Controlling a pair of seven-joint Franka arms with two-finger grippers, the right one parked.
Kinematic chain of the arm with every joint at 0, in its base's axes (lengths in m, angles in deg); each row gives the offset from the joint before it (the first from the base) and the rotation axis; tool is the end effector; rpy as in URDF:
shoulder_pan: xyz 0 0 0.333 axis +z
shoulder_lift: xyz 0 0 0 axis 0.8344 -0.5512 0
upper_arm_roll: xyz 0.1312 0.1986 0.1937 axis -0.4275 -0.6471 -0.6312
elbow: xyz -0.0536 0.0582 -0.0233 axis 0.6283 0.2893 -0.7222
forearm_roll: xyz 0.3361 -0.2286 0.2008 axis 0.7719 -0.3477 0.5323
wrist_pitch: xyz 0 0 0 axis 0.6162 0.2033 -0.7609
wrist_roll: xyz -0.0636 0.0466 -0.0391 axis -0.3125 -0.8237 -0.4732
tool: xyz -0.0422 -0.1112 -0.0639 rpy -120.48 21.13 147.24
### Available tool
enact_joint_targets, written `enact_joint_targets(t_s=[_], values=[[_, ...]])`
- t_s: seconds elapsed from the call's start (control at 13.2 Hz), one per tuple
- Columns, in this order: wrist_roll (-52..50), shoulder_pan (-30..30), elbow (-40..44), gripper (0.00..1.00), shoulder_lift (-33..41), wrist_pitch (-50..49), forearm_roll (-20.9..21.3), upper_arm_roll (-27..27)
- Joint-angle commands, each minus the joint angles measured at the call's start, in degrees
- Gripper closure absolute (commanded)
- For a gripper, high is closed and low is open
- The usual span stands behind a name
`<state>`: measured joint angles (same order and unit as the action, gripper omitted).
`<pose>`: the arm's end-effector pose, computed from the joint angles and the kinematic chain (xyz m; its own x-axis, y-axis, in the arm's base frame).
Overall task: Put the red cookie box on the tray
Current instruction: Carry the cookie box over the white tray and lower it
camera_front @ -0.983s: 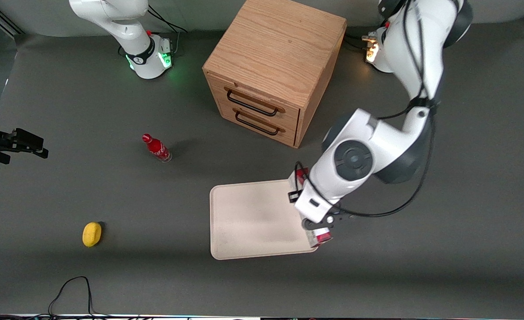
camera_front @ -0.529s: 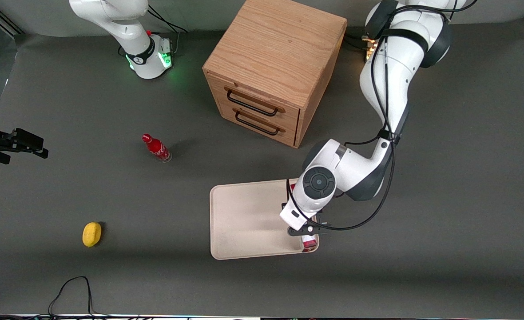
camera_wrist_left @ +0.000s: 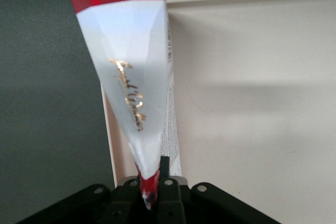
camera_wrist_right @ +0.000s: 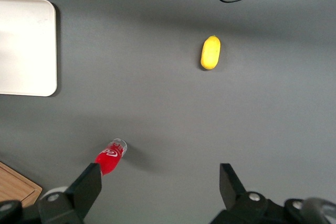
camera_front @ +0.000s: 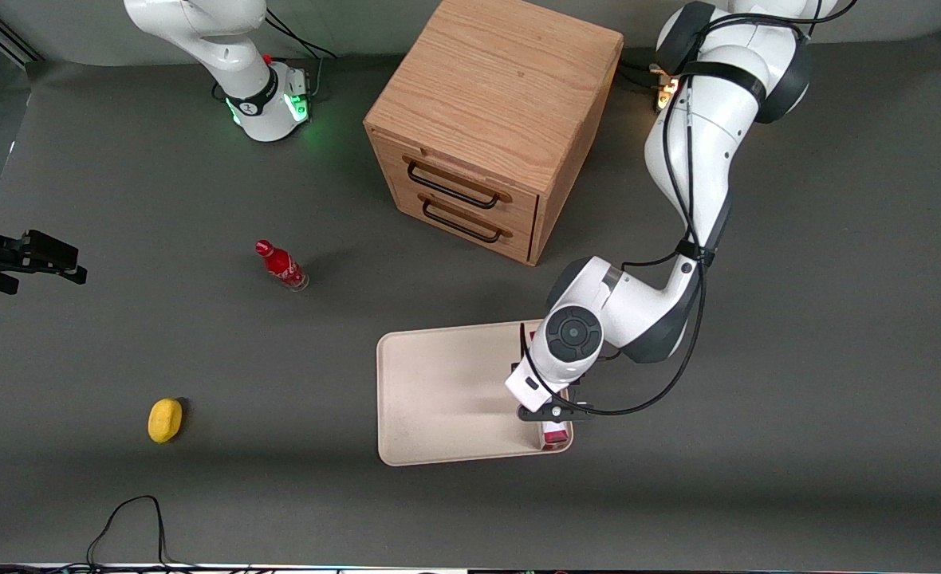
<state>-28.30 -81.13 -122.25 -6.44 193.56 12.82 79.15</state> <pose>0.7094 -0.4296 0.1822 0.9998 0.0164 -0.0140 0.0169 -0.9992 0.0365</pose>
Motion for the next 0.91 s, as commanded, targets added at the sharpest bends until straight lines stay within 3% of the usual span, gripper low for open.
enact_joint_targets(t_s=[0.0,0.08,0.3,0.53,0.83], values=[[0.2,0.1,-1.8,0.80,2.0,0.0,-0.2,-0.2],[0.2,0.1,-1.8,0.04,2.5,-0.2,-0.2,-0.2],[0.8,1.3,-1.8,0.00,4.1,-3.1,0.1,-0.2],[2.2,3.6,-2.8,0.00,10.3,-13.2,0.6,-0.3],[9.8,11.8,-19.4,0.00,29.4,-15.4,-1.9,0.2]])
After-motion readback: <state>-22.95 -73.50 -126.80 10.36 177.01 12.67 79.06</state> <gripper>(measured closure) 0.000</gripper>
